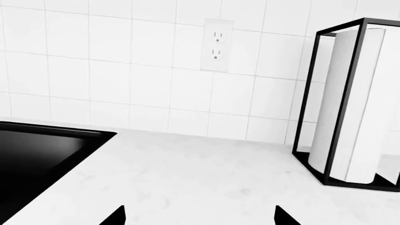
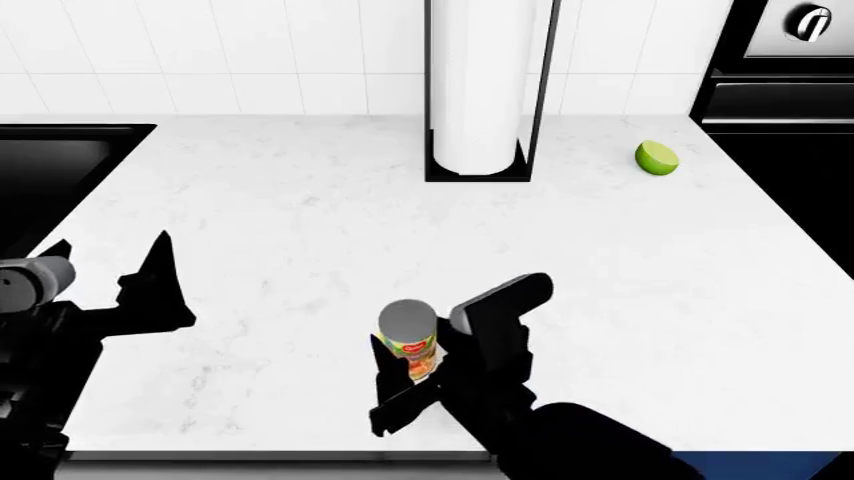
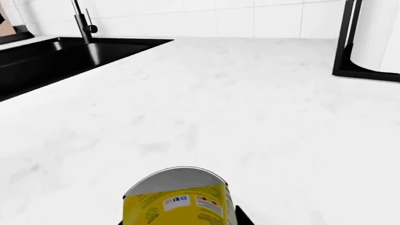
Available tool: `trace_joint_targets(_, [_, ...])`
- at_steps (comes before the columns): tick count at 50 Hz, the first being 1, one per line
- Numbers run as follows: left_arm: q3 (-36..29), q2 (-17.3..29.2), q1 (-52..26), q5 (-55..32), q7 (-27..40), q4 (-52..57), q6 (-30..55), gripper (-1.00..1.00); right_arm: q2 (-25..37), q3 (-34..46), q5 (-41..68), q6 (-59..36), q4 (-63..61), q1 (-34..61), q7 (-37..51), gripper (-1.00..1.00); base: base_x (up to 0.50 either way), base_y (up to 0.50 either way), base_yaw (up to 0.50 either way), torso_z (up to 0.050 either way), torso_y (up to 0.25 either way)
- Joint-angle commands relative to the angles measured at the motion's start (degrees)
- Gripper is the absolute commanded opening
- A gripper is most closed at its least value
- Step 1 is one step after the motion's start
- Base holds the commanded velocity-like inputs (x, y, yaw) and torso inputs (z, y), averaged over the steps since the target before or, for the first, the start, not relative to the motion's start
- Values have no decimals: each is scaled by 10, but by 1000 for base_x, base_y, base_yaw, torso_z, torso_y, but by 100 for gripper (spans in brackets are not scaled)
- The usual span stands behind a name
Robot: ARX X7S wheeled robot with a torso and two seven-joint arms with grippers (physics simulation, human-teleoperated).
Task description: Pick the cans from the counter and place them in their designated side in the cabinet.
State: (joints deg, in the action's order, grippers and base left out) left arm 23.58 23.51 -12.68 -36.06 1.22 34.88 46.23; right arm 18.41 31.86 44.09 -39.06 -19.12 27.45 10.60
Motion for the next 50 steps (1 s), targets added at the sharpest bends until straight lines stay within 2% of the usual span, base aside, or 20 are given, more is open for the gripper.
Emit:
trace_joint_targets(1, [-3,1,0,1,1,-3,-4,100,4,-9,16,-7,-12,-2,5,-100,0,0,0,0,0])
trace_joint_targets(8, [-2,3,-2,-2,4,-1,-1,100,34,-72,51,-71,-107,21,122,-100,0,0,0,0,0])
trace_joint_targets(17, [-12,5,0,2,7,1,0,100,83,-199,286,-282,-200,190,353,-100,0,0,0,0,0])
trace_joint_targets(23, [-21,9,-5,8,11,2,-1,100,104,-237,416,-327,-185,276,463,-100,0,0,0,0,0])
trace_joint_targets(42, [-53,14,-39,27,27,-12,0,100,115,-214,434,-371,-47,499,466,-100,0,0,0,0,0])
trace_joint_targets(50, [-75,13,-68,36,34,-25,0,100,113,-198,413,-374,-28,549,452,-100,0,0,0,0,0])
